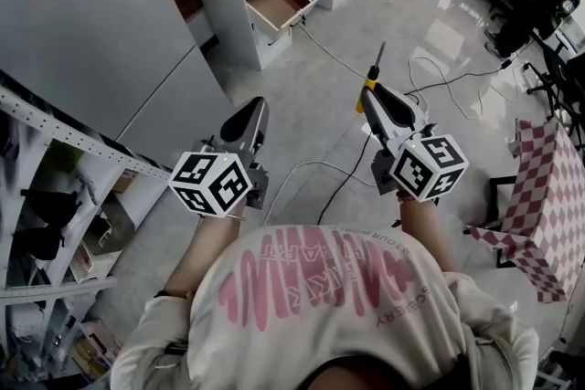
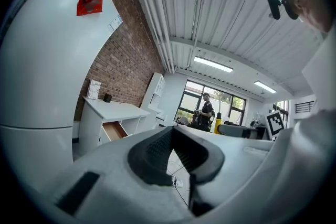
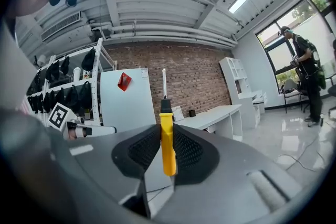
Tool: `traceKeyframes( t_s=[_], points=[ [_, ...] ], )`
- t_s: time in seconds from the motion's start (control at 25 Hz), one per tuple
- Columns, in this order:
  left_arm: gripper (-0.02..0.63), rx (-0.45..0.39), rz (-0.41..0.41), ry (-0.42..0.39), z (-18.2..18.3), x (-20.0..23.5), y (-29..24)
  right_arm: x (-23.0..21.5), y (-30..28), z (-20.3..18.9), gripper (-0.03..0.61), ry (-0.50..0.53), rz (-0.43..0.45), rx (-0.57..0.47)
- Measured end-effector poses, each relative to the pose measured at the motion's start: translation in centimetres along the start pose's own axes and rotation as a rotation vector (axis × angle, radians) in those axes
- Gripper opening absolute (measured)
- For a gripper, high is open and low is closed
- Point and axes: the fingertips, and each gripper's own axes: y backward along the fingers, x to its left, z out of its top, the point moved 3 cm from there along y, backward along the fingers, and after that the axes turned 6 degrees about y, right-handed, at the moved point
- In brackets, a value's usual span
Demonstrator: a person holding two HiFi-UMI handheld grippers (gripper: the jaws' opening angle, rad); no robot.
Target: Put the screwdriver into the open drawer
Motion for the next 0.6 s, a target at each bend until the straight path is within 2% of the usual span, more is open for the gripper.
traceKeyframes(
  t_s=[0.24, 0.44, 0.6],
  points=[
    [0.005, -0.02, 0.057, 0.03, -2.7, 0.0, -0.6, -1.8, -0.2, -1.7, 0.089, -0.029, 0.066, 0.023],
    [0.005, 0.021, 0.119, 0.079, -5.1, 1.7, -0.4, -2.9, -0.9, -4.1, 0.089, -0.08, 0.069, 0.08],
    [0.005, 0.031, 0.123, 0.086, -5.2, 3.2, -1.8, -3.9, -2.4, -4.9, 0.089, -0.083, 0.067, 0.107]
  ],
)
